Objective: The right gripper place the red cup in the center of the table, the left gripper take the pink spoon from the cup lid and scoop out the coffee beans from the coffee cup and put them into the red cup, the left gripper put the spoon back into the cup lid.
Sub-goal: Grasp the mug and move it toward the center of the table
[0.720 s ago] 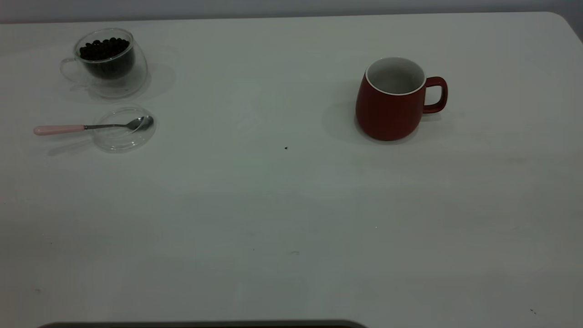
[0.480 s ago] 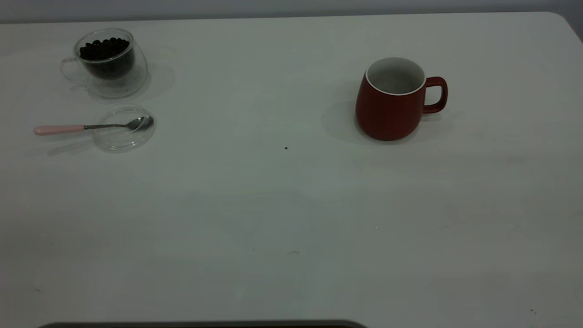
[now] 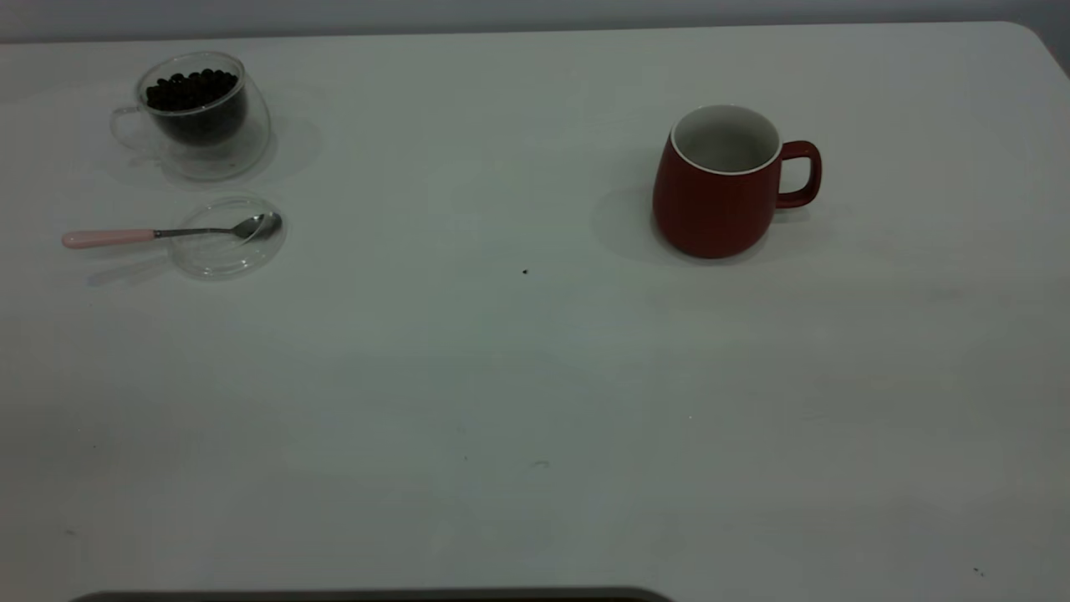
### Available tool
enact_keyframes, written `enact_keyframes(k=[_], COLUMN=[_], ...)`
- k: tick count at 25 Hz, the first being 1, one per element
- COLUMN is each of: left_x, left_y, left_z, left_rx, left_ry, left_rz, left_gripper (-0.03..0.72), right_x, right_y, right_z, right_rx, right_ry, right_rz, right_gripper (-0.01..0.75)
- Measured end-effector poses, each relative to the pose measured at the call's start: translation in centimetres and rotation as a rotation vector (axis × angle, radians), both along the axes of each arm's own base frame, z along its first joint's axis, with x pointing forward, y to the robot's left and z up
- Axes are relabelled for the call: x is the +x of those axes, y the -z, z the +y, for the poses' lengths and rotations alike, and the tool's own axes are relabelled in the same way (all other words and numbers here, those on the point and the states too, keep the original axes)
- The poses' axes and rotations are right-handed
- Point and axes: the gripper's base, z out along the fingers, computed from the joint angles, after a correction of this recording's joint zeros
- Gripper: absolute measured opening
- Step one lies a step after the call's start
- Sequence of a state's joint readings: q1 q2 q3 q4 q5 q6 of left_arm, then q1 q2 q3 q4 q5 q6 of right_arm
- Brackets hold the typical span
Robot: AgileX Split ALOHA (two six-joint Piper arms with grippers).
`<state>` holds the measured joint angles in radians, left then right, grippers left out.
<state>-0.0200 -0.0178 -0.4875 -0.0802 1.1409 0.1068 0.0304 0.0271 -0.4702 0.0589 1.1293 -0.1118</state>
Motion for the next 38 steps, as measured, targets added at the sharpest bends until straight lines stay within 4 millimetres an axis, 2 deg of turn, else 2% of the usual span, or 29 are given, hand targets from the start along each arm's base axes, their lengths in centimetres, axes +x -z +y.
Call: enact_keyframes(k=[16, 19, 21, 24, 29, 33, 38], left_x=[0.0, 0.0, 0.0, 0.0, 0.0, 0.0, 0.0], left_y=[0.0, 0.0, 0.0, 0.0, 0.0, 0.0, 0.0], left_z=[0.0, 0.0, 0.0, 0.0, 0.0, 0.0, 0.0], left_rx=[0.000, 0.000, 0.000, 0.000, 0.000, 0.000, 0.000], left_ry=[0.000, 0.000, 0.000, 0.000, 0.000, 0.000, 0.000], left_rz=[0.000, 0.000, 0.000, 0.000, 0.000, 0.000, 0.000], left_gripper=[0.505, 0.505, 0.505, 0.505, 0.505, 0.505, 0.505], right_x=[0.0, 0.2, 1.1, 4.4, 12.6, 19.4, 27.1], right_y=[0.0, -0.7, -1.8, -3.5, -4.1, -2.1, 2.1], right_z=[0.0, 0.0, 0.0, 0.1, 0.2, 0.1, 0.2], right_rx=[0.003, 0.009, 0.011, -0.007, -0.117, -0.269, -0.417], right_ry=[0.002, 0.007, 0.009, 0.001, -0.064, -0.167, -0.316], right_rz=[0.000, -0.017, -0.027, 0.018, 0.149, 0.240, 0.344], right_gripper=[0.591, 0.596, 0.617, 0.673, 0.701, 0.701, 0.701])
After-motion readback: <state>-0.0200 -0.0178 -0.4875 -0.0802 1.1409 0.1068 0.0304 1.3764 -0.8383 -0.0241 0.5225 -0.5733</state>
